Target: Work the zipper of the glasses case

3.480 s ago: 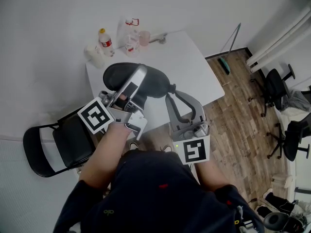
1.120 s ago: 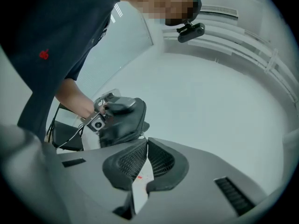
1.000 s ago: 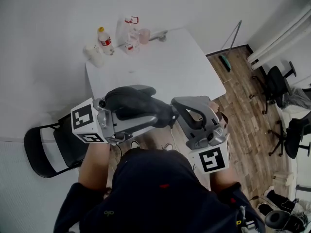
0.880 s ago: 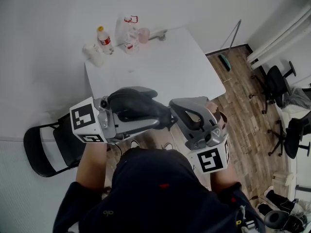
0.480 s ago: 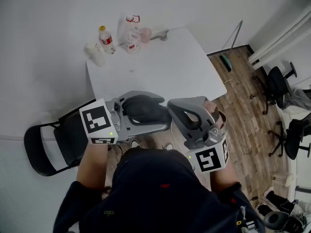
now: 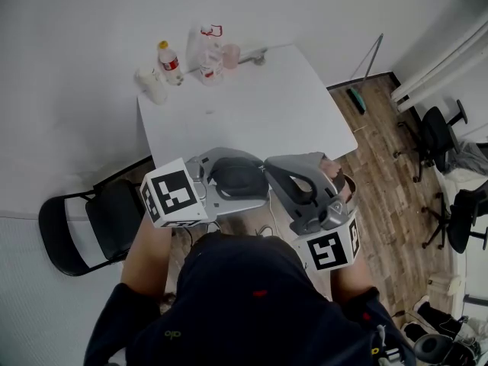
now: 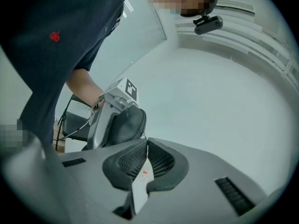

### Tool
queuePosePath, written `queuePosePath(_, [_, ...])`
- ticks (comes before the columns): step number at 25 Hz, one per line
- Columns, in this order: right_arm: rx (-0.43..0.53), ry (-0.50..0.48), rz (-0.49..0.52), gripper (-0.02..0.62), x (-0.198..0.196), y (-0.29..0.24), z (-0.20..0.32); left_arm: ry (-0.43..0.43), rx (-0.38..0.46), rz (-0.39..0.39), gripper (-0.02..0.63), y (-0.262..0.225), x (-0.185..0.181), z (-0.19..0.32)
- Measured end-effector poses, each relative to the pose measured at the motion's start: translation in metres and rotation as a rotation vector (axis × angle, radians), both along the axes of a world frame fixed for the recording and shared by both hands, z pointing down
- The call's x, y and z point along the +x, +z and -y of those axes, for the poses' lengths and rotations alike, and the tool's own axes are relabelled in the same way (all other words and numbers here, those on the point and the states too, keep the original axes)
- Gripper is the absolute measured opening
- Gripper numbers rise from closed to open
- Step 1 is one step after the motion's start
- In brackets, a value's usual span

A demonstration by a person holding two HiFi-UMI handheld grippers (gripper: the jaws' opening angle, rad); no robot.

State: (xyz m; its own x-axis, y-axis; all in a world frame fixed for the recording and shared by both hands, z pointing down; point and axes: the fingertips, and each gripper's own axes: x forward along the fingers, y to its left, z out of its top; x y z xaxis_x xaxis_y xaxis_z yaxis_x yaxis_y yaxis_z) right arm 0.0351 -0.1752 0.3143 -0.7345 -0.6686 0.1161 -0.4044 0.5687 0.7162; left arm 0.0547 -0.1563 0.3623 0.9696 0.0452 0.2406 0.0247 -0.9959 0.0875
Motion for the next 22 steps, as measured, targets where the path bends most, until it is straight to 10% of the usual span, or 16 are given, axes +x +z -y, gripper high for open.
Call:
queuePosePath(15, [-0.029, -0.008, -0.077, 0.020, -0.002, 0.017, 0.001, -0.023, 0.134, 0.281, 0.265, 0.052, 0.002, 0.010])
queuePosePath(22, [-0.232, -0.046, 0.155, 0.021, 0.000, 0.017, -0.001, -0.210, 0.433, 0.269, 0.265, 0.043, -0.006, 0.039])
